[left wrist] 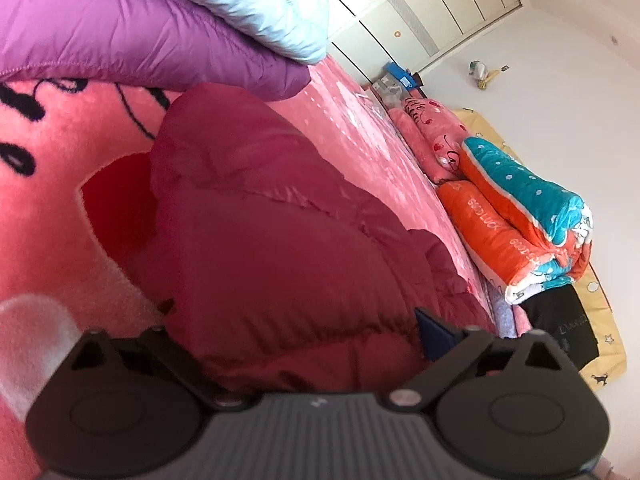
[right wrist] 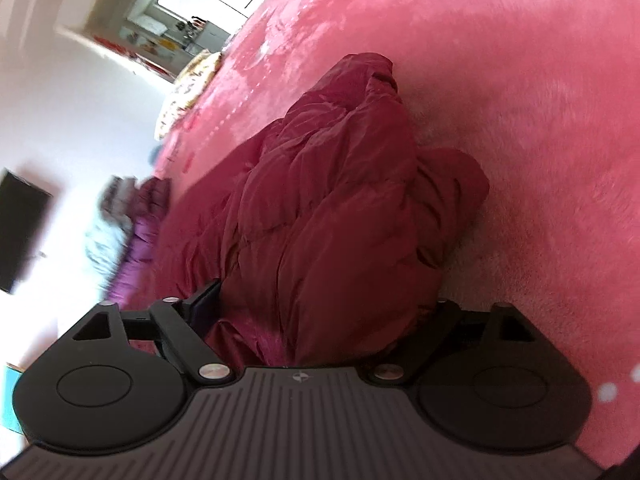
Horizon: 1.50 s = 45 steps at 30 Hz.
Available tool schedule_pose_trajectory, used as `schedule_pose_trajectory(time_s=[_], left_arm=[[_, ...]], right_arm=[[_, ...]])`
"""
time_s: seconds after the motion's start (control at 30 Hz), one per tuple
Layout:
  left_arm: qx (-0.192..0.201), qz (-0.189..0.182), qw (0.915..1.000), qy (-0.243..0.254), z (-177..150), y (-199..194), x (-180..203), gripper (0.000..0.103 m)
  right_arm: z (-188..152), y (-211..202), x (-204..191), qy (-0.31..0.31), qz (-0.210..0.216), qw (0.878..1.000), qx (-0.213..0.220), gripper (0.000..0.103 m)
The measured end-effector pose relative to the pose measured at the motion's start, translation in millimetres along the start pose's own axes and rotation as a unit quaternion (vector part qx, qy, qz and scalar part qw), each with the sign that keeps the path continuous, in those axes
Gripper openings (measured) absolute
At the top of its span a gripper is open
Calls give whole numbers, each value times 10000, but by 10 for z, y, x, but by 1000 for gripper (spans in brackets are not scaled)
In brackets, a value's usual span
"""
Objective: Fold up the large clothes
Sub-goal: 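Grasp the folded red jacket bundle with the left tool while the right tool grasps it too, then lift the folded jacket with both tools and carry it toward the quilt stack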
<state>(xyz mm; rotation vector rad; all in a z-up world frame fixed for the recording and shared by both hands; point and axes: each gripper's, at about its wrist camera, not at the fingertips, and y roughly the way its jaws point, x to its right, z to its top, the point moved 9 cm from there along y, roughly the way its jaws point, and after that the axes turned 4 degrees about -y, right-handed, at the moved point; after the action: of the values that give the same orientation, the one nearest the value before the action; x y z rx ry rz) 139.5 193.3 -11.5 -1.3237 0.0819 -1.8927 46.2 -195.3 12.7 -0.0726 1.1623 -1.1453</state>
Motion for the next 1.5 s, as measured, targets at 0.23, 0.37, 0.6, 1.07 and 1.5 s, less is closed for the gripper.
schedule_pose_trajectory(time_s=[0.23,0.37,0.6,1.07,1.5], left_arm=[[244,106,9995,196,-19,-136,92,56],[460,224,9981,348,-42,-280,226,41],[748,457,9947,543,-142,-601,416,29],[1833,683,9744,1110,65,-1746,1022,28],[3111,1069,9332,1447,1156,-2951,1472,29]], right_arm=[[-139,-201,-417,-1596,-1231,9789,329,69],[-239,-318,-707,-2566,-1794,9480,578,54],[-369,-633,-1113,-3578,-2228,8990,1191,38],[-412,-1398,-2018,-4862,-2229,8107,2381,32],[373,-1558,-3360,-5008,-1213,7976,3135,32]])
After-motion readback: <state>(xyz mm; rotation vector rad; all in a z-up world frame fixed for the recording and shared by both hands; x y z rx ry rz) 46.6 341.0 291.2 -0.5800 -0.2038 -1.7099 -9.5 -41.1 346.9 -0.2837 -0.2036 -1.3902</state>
